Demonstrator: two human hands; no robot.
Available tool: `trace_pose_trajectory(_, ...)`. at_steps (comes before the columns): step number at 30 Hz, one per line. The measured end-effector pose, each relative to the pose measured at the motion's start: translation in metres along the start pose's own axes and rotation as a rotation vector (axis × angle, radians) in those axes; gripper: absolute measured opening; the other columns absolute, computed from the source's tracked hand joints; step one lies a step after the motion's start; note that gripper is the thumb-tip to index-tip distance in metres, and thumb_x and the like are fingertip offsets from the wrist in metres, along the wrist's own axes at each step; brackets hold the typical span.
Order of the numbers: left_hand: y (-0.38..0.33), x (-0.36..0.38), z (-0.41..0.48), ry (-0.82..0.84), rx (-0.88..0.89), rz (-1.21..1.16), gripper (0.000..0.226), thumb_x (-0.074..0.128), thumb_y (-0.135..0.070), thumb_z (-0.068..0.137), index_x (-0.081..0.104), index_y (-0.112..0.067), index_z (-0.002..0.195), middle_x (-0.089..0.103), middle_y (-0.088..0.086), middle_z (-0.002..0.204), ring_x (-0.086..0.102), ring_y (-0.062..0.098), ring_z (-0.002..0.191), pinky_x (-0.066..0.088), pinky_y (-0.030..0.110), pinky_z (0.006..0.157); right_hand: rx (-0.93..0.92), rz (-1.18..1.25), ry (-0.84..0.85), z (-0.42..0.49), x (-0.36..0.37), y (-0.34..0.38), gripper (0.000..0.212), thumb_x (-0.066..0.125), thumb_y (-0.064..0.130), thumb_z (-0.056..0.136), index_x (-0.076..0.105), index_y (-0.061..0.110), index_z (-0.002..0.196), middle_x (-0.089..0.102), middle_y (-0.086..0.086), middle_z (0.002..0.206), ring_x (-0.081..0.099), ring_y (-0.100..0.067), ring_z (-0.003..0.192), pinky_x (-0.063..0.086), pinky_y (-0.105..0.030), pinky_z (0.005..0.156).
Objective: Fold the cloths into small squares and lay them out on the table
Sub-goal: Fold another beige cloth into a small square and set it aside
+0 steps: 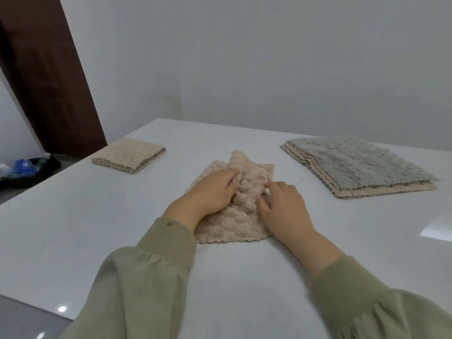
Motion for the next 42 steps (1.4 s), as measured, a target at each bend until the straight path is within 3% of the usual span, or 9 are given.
trace_pose_trajectory(8, 0.007, 0.025, 0.01, 0.047, 0.003, 0.223, 0.053, 0.033, -0.042, 0.099, 0.022, -0.024, 0.148, 0.033, 0.005, 0.151, 0.031, 0.024, 0.138, 0.027, 0.043, 0.112, -0.083, -0.09, 0.131, 0.001, -0.006, -0.007, 0.023, 0.047, 0.017, 0.091, 0.061, 0.015, 0.109, 0.062, -0.005, 0.101, 0.052, -0.024, 0.097, 0.04, -0.032, 0.081)
trace_pose_trajectory(14, 0.011, 0.024, 0.009, 0.055, -0.111, 0.328, 0.058, 0.026, -0.052, 0.098, 0.016, -0.028, 0.149, 0.018, 0.003, 0.157, 0.015, 0.022, 0.144, 0.011, 0.052, 0.116, 0.271, -0.45, 0.168, -0.005, -0.042, -0.031, 0.021, 0.047, 0.013, 0.083, 0.038, 0.017, 0.064, 0.044, 0.001, 0.064, 0.046, -0.022, 0.068, 0.034, -0.033, 0.08)
trace_pose_trajectory(18, 0.008, 0.026, 0.009, 0.051, -0.107, 0.353, 0.057, 0.027, -0.05, 0.098, 0.016, -0.027, 0.149, 0.018, 0.004, 0.157, 0.015, 0.023, 0.144, 0.014, 0.05, 0.116, -0.026, -0.291, -0.1, 0.0, -0.04, -0.015, 0.019, 0.046, 0.014, 0.085, 0.062, 0.008, 0.094, 0.062, -0.008, 0.095, 0.055, -0.03, 0.095, 0.039, -0.041, 0.089)
trace_pose_trajectory(21, 0.005, 0.024, 0.009, 0.028, -0.09, 0.353, 0.057, 0.03, -0.05, 0.098, 0.021, -0.026, 0.148, 0.026, 0.004, 0.154, 0.022, 0.024, 0.142, 0.021, 0.047, 0.114, -0.18, -0.198, 0.134, -0.002, -0.01, -0.003, 0.031, 0.039, 0.026, 0.096, 0.057, 0.013, 0.118, 0.059, -0.006, 0.122, 0.05, -0.027, 0.116, 0.034, -0.04, 0.101)
trace_pose_trajectory(26, -0.005, 0.01, 0.004, -0.016, -0.048, 0.261, 0.052, 0.041, -0.047, 0.094, 0.039, -0.025, 0.141, 0.047, 0.0, 0.141, 0.037, 0.023, 0.129, 0.034, 0.037, 0.104, -0.01, -0.46, 0.121, 0.008, -0.022, -0.011, 0.041, 0.031, 0.035, 0.096, 0.046, 0.014, 0.064, 0.047, 0.0, 0.061, 0.042, -0.018, 0.055, 0.032, -0.031, 0.069)
trace_pose_trajectory(29, -0.011, 0.007, 0.001, 0.014, -0.051, 0.248, 0.049, 0.041, -0.049, 0.094, 0.045, -0.025, 0.137, 0.053, -0.002, 0.135, 0.045, 0.021, 0.124, 0.041, 0.037, 0.099, 0.117, -0.496, 0.085, 0.012, -0.031, -0.011, 0.039, 0.034, 0.025, 0.095, 0.033, 0.016, 0.057, 0.038, 0.003, 0.055, 0.033, -0.014, 0.048, 0.032, -0.033, 0.076)
trace_pose_trajectory(33, -0.009, 0.003, 0.004, -0.067, -0.049, 0.191, 0.04, 0.033, -0.04, 0.099, 0.051, -0.023, 0.131, 0.06, 0.0, 0.127, 0.053, 0.021, 0.115, 0.045, 0.036, 0.093, 0.042, -0.409, 0.058, 0.02, -0.013, -0.005, 0.031, 0.03, 0.029, 0.096, 0.057, 0.013, 0.094, 0.059, -0.004, 0.097, 0.053, -0.024, 0.095, 0.036, -0.042, 0.098)
trace_pose_trajectory(36, 0.001, 0.004, 0.008, -0.064, -0.057, 0.182, 0.041, 0.032, -0.037, 0.101, 0.047, -0.023, 0.136, 0.053, 0.001, 0.137, 0.042, 0.022, 0.127, 0.038, 0.037, 0.101, 0.026, -0.257, 0.292, 0.023, 0.018, -0.012, 0.051, 0.023, 0.043, 0.098, 0.031, 0.02, 0.143, 0.03, -0.006, 0.151, 0.025, -0.025, 0.139, 0.014, -0.052, 0.114)
trace_pose_trajectory(42, 0.049, 0.016, 0.009, 0.19, -0.184, 0.353, 0.056, 0.019, -0.053, 0.098, 0.004, -0.036, 0.15, -0.004, -0.009, 0.159, -0.005, 0.017, 0.146, 0.0, 0.052, 0.115, 0.119, -0.247, 0.358, 0.025, 0.019, -0.041, 0.057, 0.017, 0.05, 0.097, 0.015, 0.028, 0.15, 0.008, 0.003, 0.159, 0.007, -0.019, 0.146, 0.003, -0.054, 0.114)
Point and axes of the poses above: each hand's wrist, its own z-axis towards the middle knuckle, its own x-axis out of the palm, y = z × x, the point moved 6 cm from there along z, towards the middle knuckle
